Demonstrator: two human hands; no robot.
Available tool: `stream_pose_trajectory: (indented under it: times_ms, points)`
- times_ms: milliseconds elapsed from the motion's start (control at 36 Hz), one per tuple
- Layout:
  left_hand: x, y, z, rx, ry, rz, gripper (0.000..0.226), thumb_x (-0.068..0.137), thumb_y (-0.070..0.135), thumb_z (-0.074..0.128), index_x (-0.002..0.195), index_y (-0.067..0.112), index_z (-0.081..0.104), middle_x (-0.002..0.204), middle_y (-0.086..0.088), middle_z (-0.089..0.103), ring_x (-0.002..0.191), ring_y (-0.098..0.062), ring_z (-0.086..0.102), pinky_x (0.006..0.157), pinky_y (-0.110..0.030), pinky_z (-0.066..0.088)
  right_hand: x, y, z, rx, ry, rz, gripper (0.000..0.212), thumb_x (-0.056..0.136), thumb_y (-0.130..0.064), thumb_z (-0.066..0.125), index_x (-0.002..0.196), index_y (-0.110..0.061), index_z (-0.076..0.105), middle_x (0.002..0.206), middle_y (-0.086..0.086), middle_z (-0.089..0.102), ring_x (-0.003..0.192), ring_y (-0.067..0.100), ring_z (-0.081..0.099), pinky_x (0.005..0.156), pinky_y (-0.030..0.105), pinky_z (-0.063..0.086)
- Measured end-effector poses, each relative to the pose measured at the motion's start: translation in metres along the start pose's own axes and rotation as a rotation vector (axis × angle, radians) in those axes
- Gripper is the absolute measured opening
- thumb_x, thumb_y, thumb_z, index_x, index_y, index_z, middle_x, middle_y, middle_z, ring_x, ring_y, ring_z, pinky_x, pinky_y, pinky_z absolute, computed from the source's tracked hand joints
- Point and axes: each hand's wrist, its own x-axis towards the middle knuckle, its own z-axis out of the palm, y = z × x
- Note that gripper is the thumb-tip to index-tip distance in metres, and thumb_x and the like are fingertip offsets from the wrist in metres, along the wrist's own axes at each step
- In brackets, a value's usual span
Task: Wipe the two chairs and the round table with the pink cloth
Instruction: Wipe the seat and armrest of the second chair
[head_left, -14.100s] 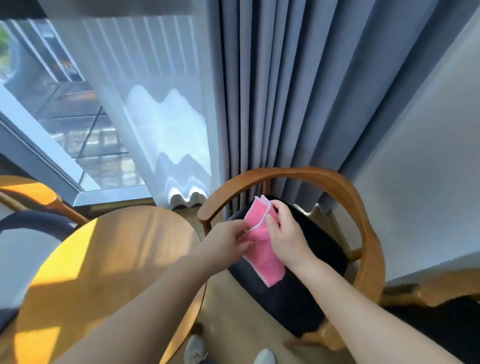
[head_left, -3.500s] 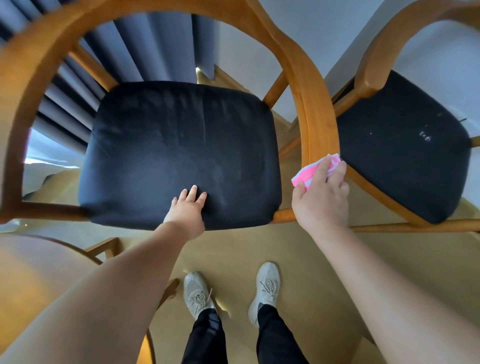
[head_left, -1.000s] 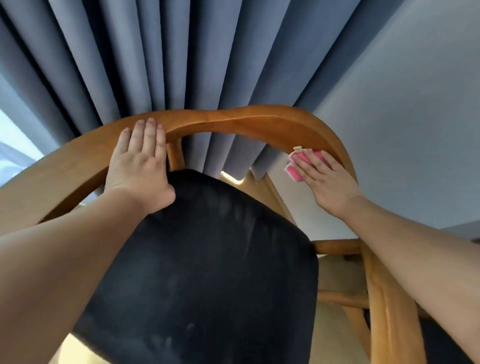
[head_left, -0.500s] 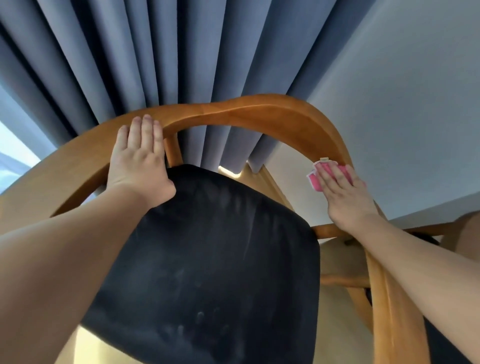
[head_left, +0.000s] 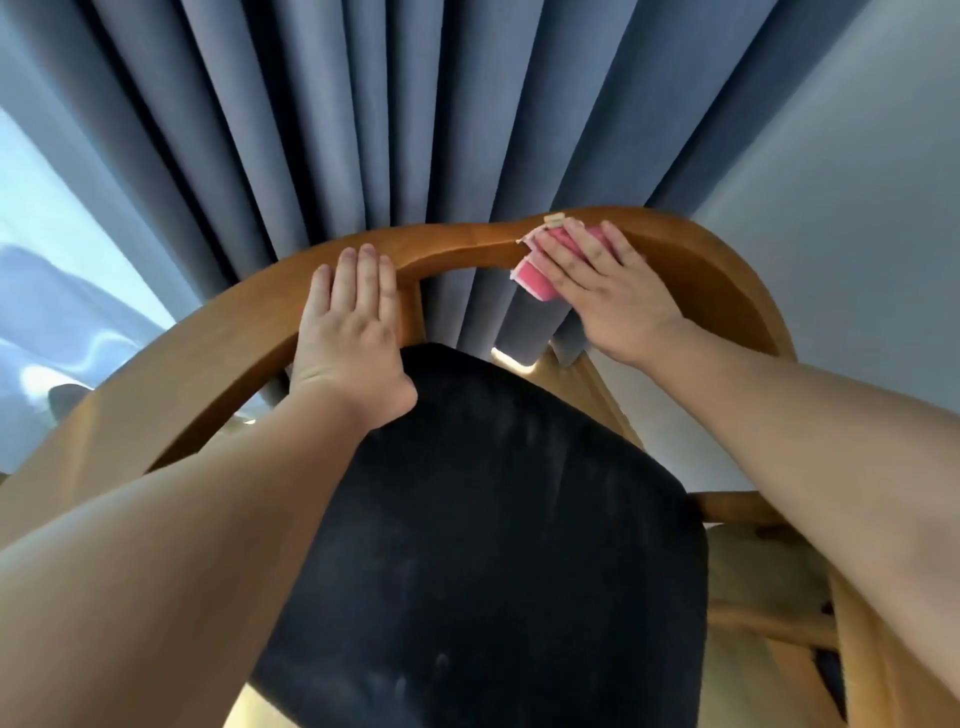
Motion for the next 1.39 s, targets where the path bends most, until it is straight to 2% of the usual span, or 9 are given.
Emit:
stream_pose_trajectory:
  times_ms: [222, 472, 722, 806, 889, 1056, 1194, 1278, 1389]
  points:
    - [0.0, 0.001, 0.002, 0.012, -0.005, -0.02, 0.099, 0.077, 0.049, 0.035, 0.146, 0.0, -0.017, 0.157, -0.018, -0.013, 0.145, -0.033, -0.01, 0.117, -0.047, -0.002, -0.004, 0.001, 0.008, -0.154, -0.039, -0.024, 0.083, 0.095, -0.026, 0.036, 0.151, -0.016, -0.025, 0.156, 0.004, -0.035, 0.142, 0.028, -0.033, 0.12, 0.048, -0.011]
    - [-0.002, 0.001, 0.0, 0.015, -0.018, -0.016, 0.101, 0.076, 0.051, 0.038, 0.147, 0.002, -0.015, 0.157, -0.017, -0.012, 0.145, -0.031, -0.009, 0.118, -0.045, -0.001, -0.09, 0.02, 0.05, -0.218, -0.259, 0.024, 0.066, 0.084, -0.019, -0.011, 0.146, -0.01, -0.03, 0.151, 0.012, -0.042, 0.141, 0.032, -0.034, 0.12, 0.049, -0.011]
    - [-0.005, -0.006, -0.008, -0.033, -0.047, 0.029, 0.103, 0.075, 0.048, 0.045, 0.149, 0.004, -0.011, 0.158, -0.015, -0.01, 0.146, -0.029, -0.007, 0.119, -0.043, 0.001, -0.166, 0.019, 0.045, -0.194, -0.474, 0.162, 0.066, 0.1, -0.02, 0.028, 0.154, -0.015, -0.009, 0.162, 0.008, -0.018, 0.148, 0.027, -0.02, 0.101, 0.046, -0.03]
    - [-0.006, -0.008, -0.013, -0.055, -0.06, 0.037, 0.104, 0.074, 0.047, 0.049, 0.149, 0.004, -0.01, 0.158, -0.014, -0.009, 0.146, -0.027, -0.007, 0.119, -0.042, 0.001, -0.19, 0.012, 0.04, -0.089, -0.515, 0.185, 0.067, 0.097, -0.017, 0.04, 0.156, -0.016, 0.009, 0.164, 0.008, -0.005, 0.15, 0.027, -0.012, 0.113, 0.047, -0.019]
    - [-0.005, -0.006, -0.015, -0.079, -0.083, 0.022, 0.101, 0.077, 0.041, 0.049, 0.149, 0.004, -0.01, 0.158, -0.013, -0.01, 0.146, -0.027, -0.008, 0.119, -0.042, 0.001, -0.203, -0.003, 0.035, 0.006, -0.525, 0.211, 0.063, 0.092, -0.017, 0.053, 0.152, -0.02, 0.031, 0.163, 0.009, 0.016, 0.151, 0.029, 0.003, 0.122, 0.05, 0.007]
    - [-0.017, -0.002, -0.03, -0.106, -0.031, 0.101, 0.088, 0.083, 0.027, 0.047, 0.149, 0.004, -0.006, 0.158, -0.015, -0.011, 0.145, -0.027, -0.011, 0.119, -0.041, -0.002, -0.202, -0.015, 0.007, 0.247, -0.36, 0.279, 0.056, 0.095, -0.015, 0.049, 0.147, -0.03, 0.036, 0.158, 0.0, 0.03, 0.147, 0.027, 0.02, 0.119, 0.047, 0.017]
    - [-0.048, 0.011, -0.082, -0.408, -0.072, 0.202, 0.068, 0.086, 0.017, 0.051, 0.149, 0.017, 0.024, 0.155, -0.008, 0.022, 0.143, -0.026, 0.016, 0.117, -0.04, 0.02, -0.201, -0.014, -0.042, 0.518, -0.158, 0.325, 0.063, 0.093, -0.007, 0.057, 0.148, -0.027, 0.036, 0.155, -0.006, 0.035, 0.146, 0.018, 0.026, 0.117, 0.038, 0.021]
    - [-0.071, 0.013, -0.125, -0.528, -0.06, 0.241, 0.055, 0.092, 0.02, 0.046, 0.145, 0.02, 0.033, 0.146, -0.001, 0.04, 0.134, -0.023, 0.036, 0.103, -0.039, 0.04, -0.209, -0.012, -0.088, 0.697, 0.011, 0.357, 0.061, 0.092, -0.004, 0.061, 0.146, -0.026, 0.041, 0.152, -0.007, 0.041, 0.144, 0.015, 0.031, 0.114, 0.037, 0.028]
    - [-0.097, 0.002, -0.192, -0.645, 0.017, 0.292, 0.042, 0.095, 0.024, 0.046, 0.137, 0.021, 0.047, 0.134, 0.003, 0.052, 0.115, -0.017, 0.054, 0.081, -0.028, 0.046, -0.233, -0.01, -0.157, 0.913, 0.159, 0.401, 0.055, 0.096, -0.003, 0.053, 0.146, -0.023, 0.043, 0.15, -0.007, 0.043, 0.143, 0.011, 0.033, 0.116, 0.036, 0.032]
